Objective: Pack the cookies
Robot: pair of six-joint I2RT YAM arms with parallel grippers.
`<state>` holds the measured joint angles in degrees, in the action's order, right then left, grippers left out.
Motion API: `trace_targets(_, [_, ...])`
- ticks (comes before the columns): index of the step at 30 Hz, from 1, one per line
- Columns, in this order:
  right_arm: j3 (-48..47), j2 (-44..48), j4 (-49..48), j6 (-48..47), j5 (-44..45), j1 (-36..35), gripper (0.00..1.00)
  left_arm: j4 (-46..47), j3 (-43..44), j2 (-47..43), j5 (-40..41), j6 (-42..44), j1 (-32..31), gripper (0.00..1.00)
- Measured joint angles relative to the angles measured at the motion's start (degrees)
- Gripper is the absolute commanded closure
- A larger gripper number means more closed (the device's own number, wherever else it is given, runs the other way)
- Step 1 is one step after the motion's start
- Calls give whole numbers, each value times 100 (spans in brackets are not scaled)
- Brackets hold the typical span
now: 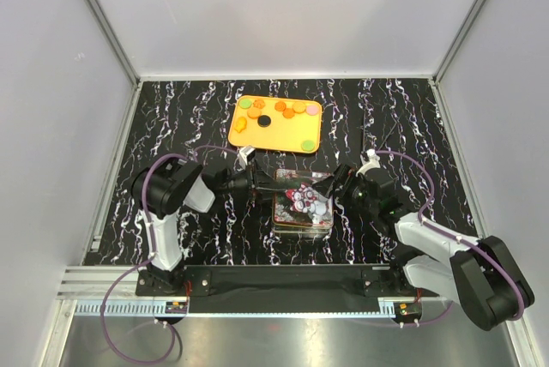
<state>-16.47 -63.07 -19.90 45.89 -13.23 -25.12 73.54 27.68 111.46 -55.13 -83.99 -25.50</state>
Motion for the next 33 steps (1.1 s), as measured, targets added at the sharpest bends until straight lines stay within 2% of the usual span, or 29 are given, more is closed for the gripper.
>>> trace_targets(33, [0, -214, 11, -83, -50, 0, 1, 219, -636, -186, 4, 295, 457, 53])
